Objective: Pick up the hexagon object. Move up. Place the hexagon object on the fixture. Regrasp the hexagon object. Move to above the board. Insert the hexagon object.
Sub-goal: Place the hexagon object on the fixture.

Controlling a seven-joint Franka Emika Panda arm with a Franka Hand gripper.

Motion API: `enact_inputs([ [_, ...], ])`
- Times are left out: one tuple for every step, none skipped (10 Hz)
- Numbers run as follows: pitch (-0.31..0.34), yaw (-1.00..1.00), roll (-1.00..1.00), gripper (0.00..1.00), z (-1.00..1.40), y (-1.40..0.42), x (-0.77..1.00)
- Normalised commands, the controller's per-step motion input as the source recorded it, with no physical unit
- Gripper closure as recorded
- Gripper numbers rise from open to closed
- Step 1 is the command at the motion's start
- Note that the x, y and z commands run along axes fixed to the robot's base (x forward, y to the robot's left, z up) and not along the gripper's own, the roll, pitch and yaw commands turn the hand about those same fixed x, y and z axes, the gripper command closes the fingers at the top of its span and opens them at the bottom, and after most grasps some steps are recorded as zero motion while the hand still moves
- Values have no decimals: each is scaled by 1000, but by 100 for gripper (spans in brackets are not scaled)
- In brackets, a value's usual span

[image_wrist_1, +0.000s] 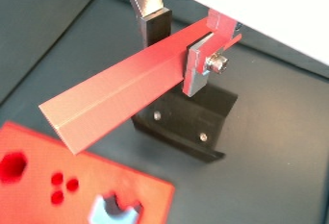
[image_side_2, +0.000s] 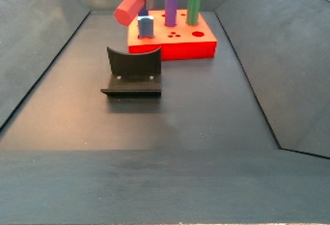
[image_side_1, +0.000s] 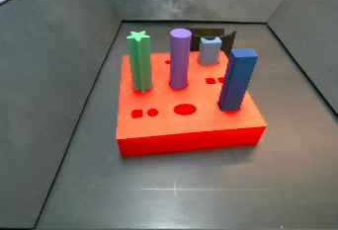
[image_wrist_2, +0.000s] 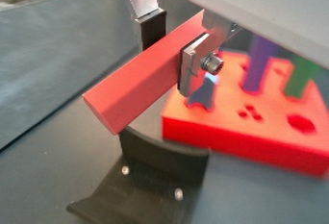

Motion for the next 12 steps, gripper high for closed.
enact_inputs([
  [298, 822, -1000, 100, -5, 50, 275],
  [403, 728, -1000, 100, -5, 45, 175],
  [463, 674, -1000, 100, -9, 41, 128],
  [583, 538, -1000, 100, -3, 37, 76],
  [591, 350, -832, 100, -11, 37, 76],
  [560, 101, -598, 100, -12, 38, 95],
  [517, -34, -429, 100, -15, 39, 102],
  [412, -154, -293, 100, -8, 32, 97],
  [359, -189, -244, 100, -9, 35, 87],
  [265, -219, -164, 100, 3, 34, 78],
  [211, -220, -119, 100, 0, 34, 78],
  [171, -215, -90, 100, 2, 37, 79],
])
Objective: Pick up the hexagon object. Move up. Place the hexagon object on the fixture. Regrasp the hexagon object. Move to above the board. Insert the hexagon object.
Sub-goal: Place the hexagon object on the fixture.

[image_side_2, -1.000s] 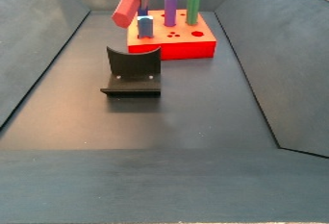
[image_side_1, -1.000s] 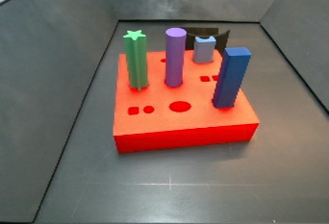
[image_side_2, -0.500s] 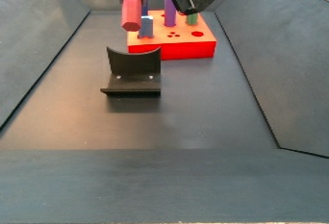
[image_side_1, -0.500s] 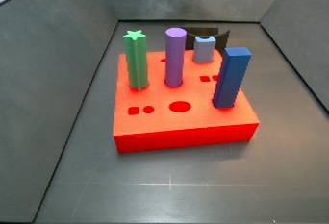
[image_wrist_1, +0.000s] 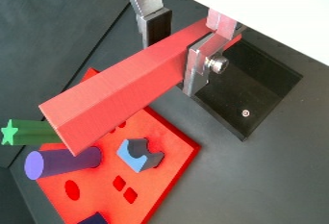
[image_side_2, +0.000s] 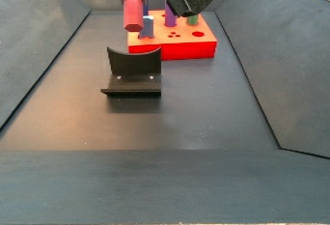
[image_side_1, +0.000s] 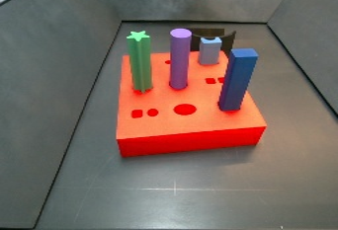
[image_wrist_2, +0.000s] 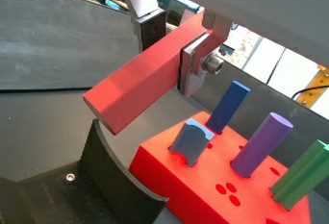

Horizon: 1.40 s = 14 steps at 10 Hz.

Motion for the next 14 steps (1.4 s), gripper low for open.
enact_inputs([
  [135, -204, -74, 100, 2, 44, 76],
  [262, -95, -928, 100, -1000, 140, 134],
  [249, -94, -924, 100, -1000, 141, 138],
  [211, -150, -799, 100, -1000, 146, 166],
  [171, -183, -596, 100, -1000, 139, 187],
  [137, -197, -433, 100, -1000, 143, 198],
  [103, -198, -299, 100, -1000, 140, 206],
  [68, -192, -229, 100, -1000, 136, 206],
  [23, -181, -194, 100, -1000, 147, 203],
  [5, -165, -179, 100, -820, 120, 177],
  [-2, -142, -168, 100, -635, 92, 148],
  [-16, -121, -162, 100, -457, 74, 124],
  [-31, -97, -149, 100, -246, 62, 96],
  [0, 0, 0, 0, 0, 0, 0],
])
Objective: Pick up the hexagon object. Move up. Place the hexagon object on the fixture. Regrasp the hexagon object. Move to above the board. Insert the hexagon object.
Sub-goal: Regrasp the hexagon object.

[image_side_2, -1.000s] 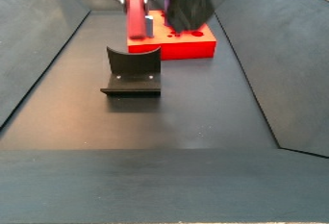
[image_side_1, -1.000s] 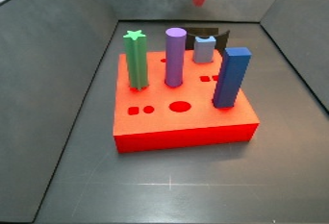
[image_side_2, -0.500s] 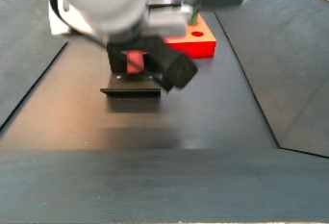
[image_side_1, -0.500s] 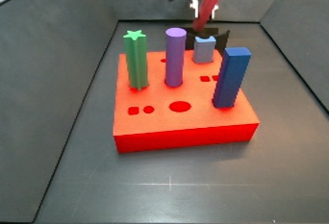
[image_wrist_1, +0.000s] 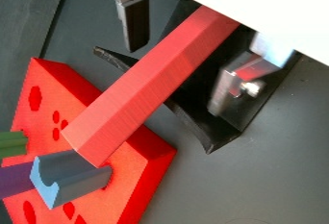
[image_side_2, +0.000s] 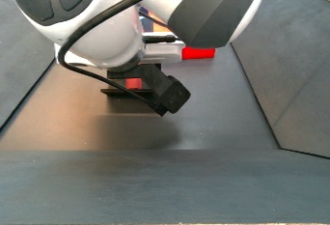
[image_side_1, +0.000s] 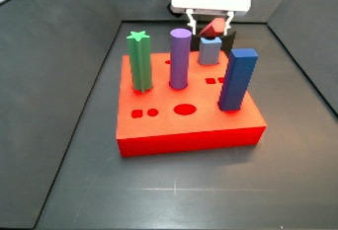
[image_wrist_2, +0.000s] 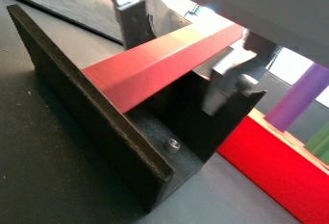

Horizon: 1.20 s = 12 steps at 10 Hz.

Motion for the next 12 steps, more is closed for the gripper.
enact_inputs([
  [61, 38, 40, 0, 1000, 0, 0],
  [64, 37, 41, 0, 1000, 1, -3],
  [79, 25, 53, 0, 1000, 4, -24],
  [85, 14, 56, 0, 1000, 1, -24],
  [99, -3, 57, 0, 1000, 1, -26],
  [104, -16, 48, 0, 977, 6, -30],
  [103, -32, 40, 0, 742, 10, -23],
  [100, -43, 42, 0, 560, 8, -21],
  [86, -51, 39, 0, 318, 6, -16],
  [80, -55, 37, 0, 200, 6, -16],
  [53, -7, 1000, 0, 967, -1000, 14],
  [51, -7, 1000, 0, 982, -1000, 14],
])
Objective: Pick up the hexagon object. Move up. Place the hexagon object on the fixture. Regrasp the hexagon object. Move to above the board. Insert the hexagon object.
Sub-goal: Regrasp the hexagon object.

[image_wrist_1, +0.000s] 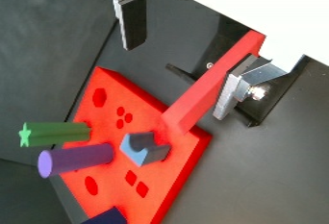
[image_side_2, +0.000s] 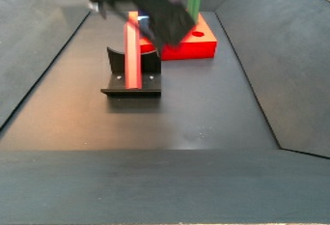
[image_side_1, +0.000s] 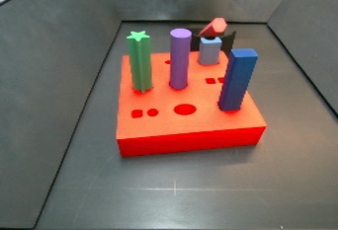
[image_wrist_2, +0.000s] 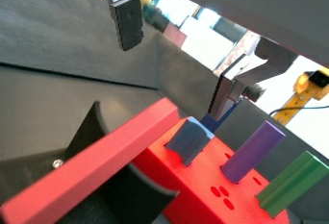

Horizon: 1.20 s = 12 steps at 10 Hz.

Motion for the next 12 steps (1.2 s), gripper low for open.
enact_inputs([
  [41, -8, 1000, 0, 1000, -998, -25],
  [33, -8, 1000, 0, 990, -1000, -58],
  [26, -8, 1000, 0, 779, -837, -68],
  [24, -8, 1000, 0, 630, -715, -60],
  [21, -7, 1000, 0, 315, -455, -42],
  [18, -7, 1000, 0, 89, -253, -27],
  [15, -6, 1000, 0, 31, -49, -15],
  [14, -6, 1000, 0, 48, -27, -19],
  [9, -5, 1000, 0, 35, -41, -16],
  [7, -4, 1000, 0, 14, -33, -11],
  [3, -3, 1000, 0, 9, -24, -4],
  [0, -1, 1000, 0, 9, -20, 1],
])
